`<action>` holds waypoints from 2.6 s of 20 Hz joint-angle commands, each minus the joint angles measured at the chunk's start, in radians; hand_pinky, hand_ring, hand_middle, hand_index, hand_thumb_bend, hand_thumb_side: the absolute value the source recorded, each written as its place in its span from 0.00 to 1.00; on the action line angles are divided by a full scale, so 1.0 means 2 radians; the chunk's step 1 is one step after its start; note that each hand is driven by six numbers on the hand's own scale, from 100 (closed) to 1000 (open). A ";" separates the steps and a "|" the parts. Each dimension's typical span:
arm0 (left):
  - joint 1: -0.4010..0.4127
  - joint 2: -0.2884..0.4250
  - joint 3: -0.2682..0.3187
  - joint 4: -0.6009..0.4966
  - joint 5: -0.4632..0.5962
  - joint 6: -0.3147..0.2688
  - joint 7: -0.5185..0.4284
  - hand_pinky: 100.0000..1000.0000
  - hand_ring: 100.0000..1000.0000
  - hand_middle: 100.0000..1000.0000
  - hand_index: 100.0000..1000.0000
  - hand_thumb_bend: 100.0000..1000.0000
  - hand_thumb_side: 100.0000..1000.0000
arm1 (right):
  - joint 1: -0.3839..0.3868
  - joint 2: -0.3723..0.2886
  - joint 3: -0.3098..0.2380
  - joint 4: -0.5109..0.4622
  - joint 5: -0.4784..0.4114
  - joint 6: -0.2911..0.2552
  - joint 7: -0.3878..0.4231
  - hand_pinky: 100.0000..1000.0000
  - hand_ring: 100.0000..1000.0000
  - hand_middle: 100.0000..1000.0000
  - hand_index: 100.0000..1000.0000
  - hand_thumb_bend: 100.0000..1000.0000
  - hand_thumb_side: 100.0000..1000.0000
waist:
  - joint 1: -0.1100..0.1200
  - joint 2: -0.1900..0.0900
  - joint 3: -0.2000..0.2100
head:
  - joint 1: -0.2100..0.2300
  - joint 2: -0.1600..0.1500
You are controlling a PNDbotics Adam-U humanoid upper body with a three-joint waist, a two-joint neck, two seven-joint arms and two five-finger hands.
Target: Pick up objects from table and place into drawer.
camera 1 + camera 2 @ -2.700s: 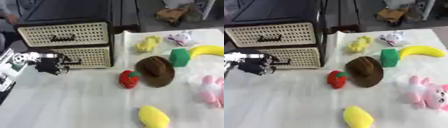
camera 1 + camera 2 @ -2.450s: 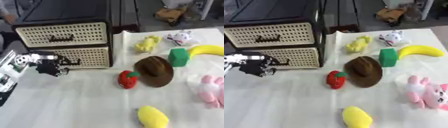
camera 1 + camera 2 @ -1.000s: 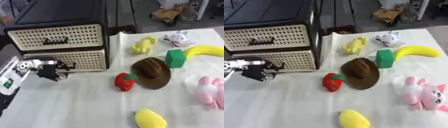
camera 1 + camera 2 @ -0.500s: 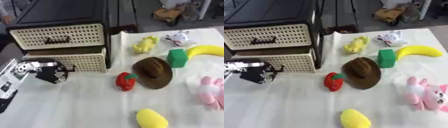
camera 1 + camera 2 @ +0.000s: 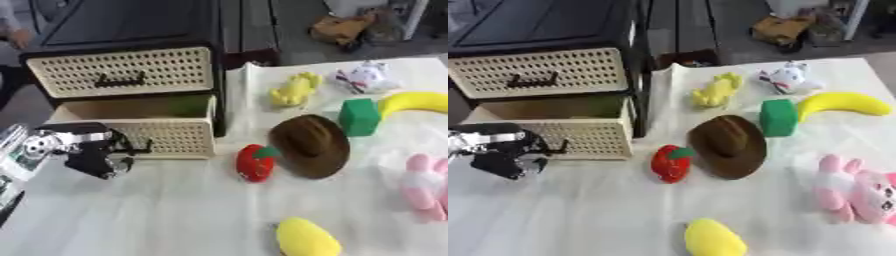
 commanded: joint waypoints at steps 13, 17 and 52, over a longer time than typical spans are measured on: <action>0.028 0.048 -0.020 -0.096 0.056 0.056 0.040 0.04 0.10 0.10 0.75 0.00 0.56 | 0.001 -0.010 -0.010 -0.008 -0.006 -0.001 -0.006 0.61 0.88 0.55 0.73 0.19 1.00 | -0.003 -0.018 0.001 | -0.002 -0.001; 0.035 0.056 -0.028 -0.118 0.069 0.072 0.050 0.04 0.11 0.11 0.74 0.00 0.56 | 0.002 -0.010 -0.010 -0.008 -0.006 0.000 -0.005 0.61 0.88 0.55 0.73 0.19 1.00 | -0.003 -0.019 0.002 | -0.002 -0.001; 0.130 0.101 -0.030 -0.241 0.081 0.106 0.097 0.03 0.11 0.10 0.73 0.00 0.55 | 0.007 -0.007 -0.014 -0.008 -0.010 0.000 -0.010 0.61 0.88 0.55 0.73 0.18 1.00 | -0.007 -0.025 0.010 | 0.002 -0.002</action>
